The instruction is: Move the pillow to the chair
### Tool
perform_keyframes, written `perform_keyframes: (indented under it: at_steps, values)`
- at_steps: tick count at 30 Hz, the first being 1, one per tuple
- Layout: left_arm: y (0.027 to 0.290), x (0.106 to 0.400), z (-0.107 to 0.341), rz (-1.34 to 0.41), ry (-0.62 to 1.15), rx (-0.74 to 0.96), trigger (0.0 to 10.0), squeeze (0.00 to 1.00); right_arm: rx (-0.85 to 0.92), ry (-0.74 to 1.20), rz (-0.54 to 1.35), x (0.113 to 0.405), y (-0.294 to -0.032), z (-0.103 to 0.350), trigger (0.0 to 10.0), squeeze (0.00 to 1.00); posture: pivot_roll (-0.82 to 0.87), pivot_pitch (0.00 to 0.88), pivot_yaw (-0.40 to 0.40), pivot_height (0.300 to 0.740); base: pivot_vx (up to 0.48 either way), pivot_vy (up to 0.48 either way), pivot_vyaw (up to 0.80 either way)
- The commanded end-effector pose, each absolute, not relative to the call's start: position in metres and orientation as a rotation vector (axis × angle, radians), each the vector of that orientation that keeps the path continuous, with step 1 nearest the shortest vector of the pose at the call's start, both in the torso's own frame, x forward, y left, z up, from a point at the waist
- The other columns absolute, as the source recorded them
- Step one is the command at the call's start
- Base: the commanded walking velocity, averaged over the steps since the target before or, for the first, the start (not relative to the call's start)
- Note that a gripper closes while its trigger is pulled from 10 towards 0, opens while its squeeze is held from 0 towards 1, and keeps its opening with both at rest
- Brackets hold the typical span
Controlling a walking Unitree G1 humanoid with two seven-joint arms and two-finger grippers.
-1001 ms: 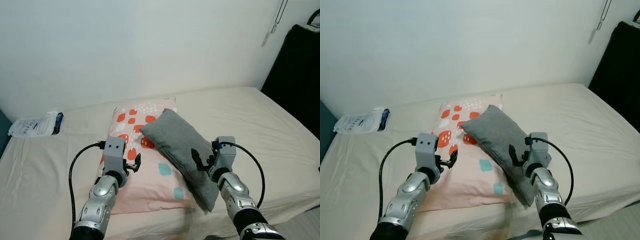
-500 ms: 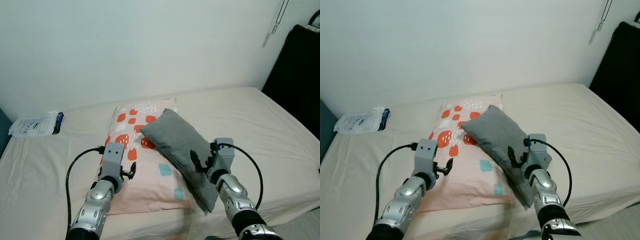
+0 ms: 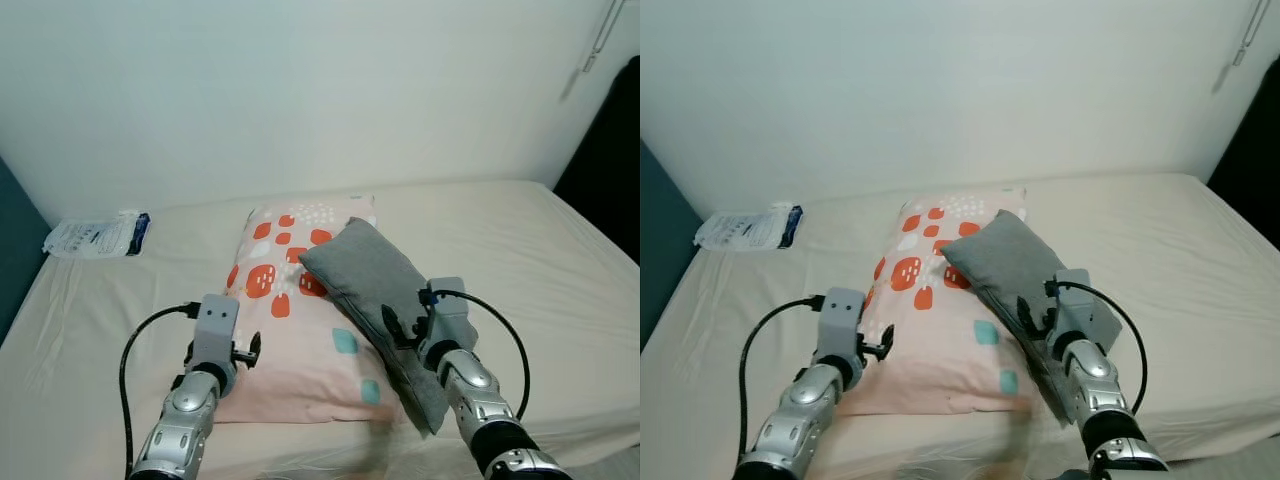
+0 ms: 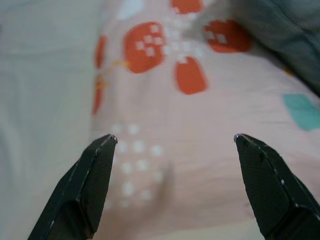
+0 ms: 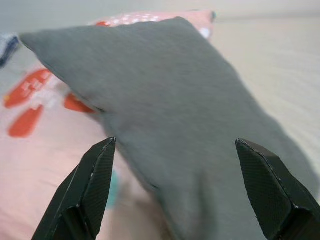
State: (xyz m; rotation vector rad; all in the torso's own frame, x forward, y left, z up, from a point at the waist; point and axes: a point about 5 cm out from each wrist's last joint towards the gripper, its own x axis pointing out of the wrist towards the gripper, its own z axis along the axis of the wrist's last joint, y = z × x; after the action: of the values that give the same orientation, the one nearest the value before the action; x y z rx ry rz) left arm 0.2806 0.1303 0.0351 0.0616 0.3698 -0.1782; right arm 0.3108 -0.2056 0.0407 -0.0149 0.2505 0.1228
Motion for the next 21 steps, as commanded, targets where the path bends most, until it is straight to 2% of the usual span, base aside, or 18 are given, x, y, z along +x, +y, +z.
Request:
perform_keyframes:
  at_steps: [1,3,6,7,12,18,21]
  values:
    - [0.118,0.279,0.029,-0.233,0.38,0.1,10.0,0.0,-0.039,0.233,0.065,0.304,-0.226,0.042,10.0,0.0,-0.16,0.021,-0.019,0.74,0.0,0.0,0.0]
    - [0.118,0.279,0.029,-0.233,0.38,0.1,10.0,0.0,-0.039,0.233,0.065,0.304,-0.226,0.042,10.0,0.0,-0.16,0.021,-0.019,0.74,0.0,0.0,0.0]
    - [0.109,0.273,0.027,-0.237,0.384,0.079,10.0,0.0,-0.081,0.247,0.07,0.296,-0.235,0.037,10.0,0.0,-0.15,0.0,-0.073,0.74,0.0,0.0,0.0]
    - [0.109,0.27,0.026,-0.217,0.387,0.054,10.0,0.0,-0.106,0.256,0.112,0.295,-0.231,0.036,10.0,0.0,-0.13,0.0,-0.104,0.74,0.0,0.0,0.0]
    - [0.11,0.264,0.025,-0.165,0.382,0.027,10.0,0.0,-0.169,0.27,0.22,0.301,-0.222,0.038,10.0,0.0,-0.12,0.0,-0.142,0.74,0.0,0.0,0.0]
    - [0.11,0.266,0.025,-0.144,0.374,0.015,10.0,0.0,-0.167,0.254,0.25,0.309,-0.217,0.045,10.0,0.0,-0.1,0.0,-0.146,0.74,0.0,0.0,0.0]
    - [0.111,0.267,0.024,-0.133,0.365,0.034,10.0,0.0,-0.135,0.241,0.203,0.312,-0.216,0.047,10.0,0.0,-0.09,0.0,-0.142,0.74,0.0,0.0,0.0]
